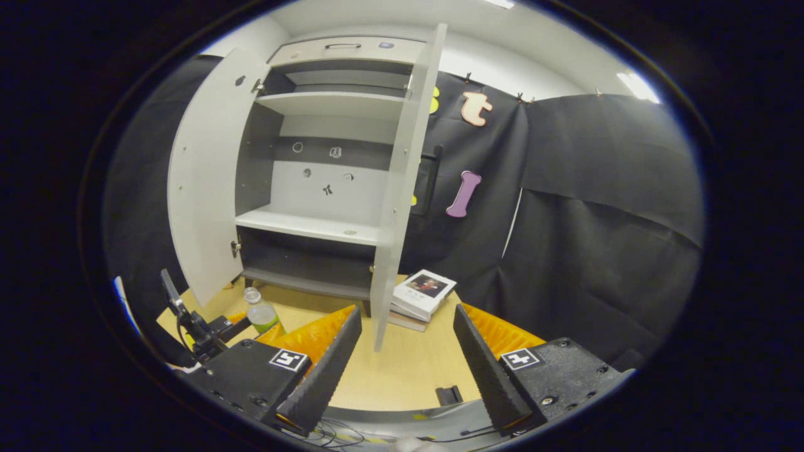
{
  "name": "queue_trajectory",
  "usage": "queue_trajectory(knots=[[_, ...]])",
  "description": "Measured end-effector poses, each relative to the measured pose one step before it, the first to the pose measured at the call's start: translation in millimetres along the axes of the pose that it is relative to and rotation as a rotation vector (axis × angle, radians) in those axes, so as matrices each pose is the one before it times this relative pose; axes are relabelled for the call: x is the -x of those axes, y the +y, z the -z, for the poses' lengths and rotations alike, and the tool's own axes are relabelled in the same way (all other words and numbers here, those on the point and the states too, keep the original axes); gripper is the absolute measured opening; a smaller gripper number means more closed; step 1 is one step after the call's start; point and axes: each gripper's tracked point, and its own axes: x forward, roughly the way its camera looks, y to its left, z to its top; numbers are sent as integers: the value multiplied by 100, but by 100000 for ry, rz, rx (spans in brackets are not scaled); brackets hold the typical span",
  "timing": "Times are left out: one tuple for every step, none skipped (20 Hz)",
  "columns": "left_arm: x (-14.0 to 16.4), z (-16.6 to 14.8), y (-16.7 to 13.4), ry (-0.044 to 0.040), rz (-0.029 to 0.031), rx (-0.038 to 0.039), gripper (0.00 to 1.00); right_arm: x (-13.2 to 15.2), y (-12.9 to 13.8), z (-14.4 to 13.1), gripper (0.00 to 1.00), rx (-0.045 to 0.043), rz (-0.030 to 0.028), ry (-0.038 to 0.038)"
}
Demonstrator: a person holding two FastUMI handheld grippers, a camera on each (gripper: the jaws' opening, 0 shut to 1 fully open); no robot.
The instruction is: Grasp the bottle in the cabinet with the left hand and place it on the coaster, then close the right door with the right hand and the left door with the left hand.
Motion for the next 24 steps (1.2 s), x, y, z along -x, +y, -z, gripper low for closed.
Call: queue_trajectory(knots=[[209,1317,-15,1922,55,-347,80,3,90,321,97,512,-160,1008],[192,976,93,498,-167,-982,76,33,155,182,97,479,-247,724],[-238,769,-55,345,240,-542,76,27,134,160,97,554,-243,456],[-214,547,-204,606,809,52,76,13,131,129,97,677,-149,559],[-163,681,49,604,303,-361,76,-54,204,262,97,903,-391,774],[-228,575,217,630,-697,-312,76,6,142,99,97,607,-151,438],[-31,699,-5,1261,-210,173,76,14,91,160,97,184,-140,327],[-128,387,87,686,-247,-131,80,6,109,70,97,-160,-295,310],[40,373,140,638,-257,-316,80,30,108,178,97,-59,-356,387],[204,-343,-10,-1984,342,-405,76,42,55,150,97,22,-259,413],[-27,279,-254,1228,517,-33,76,8,-23,5,97,-289,-133,68],[-16,85,-65,539,122,242,76,71,-31,82,97,-251,12,153],[112,-152,218,-5,-909,76,78,60,-58,0,97,-414,14,-181],[148,-141,195,707,-959,-292,79,15,-36,-53,97,-463,-15,-268],[242,-381,-305,-396,735,327,94,22,-28,-18,97,-323,-100,-296],[21,-706,-43,-674,-1,-717,98,87,-49,24,97,-361,-205,-238],[18,-788,162,-837,-532,-1500,97,39,-126,141,97,-787,71,30],[31,-1004,128,-1106,-477,-1425,97,106,-161,32,97,-689,240,-270],[98,-1181,-23,-1322,-212,-831,97,125,-50,-33,97,-644,79,-500],[94,-1492,106,-1844,-634,-465,97,122,-70,-62,98,-814,29,-594],[59,-1656,20,-2243,-265,-145,97,61,-199,-145,97,-767,164,-866],[160,-1802,282,-2325,-1395,-275,97,101,-131,-358,97,-725,263,-1220],[79,-1758,315,-1754,-1137,-11,97,43,-165,-278,97,-794,236,-1403],[165,-1815,239,-1679,-825,16,97,28,-193,-447,97,-947,101,-1403]])
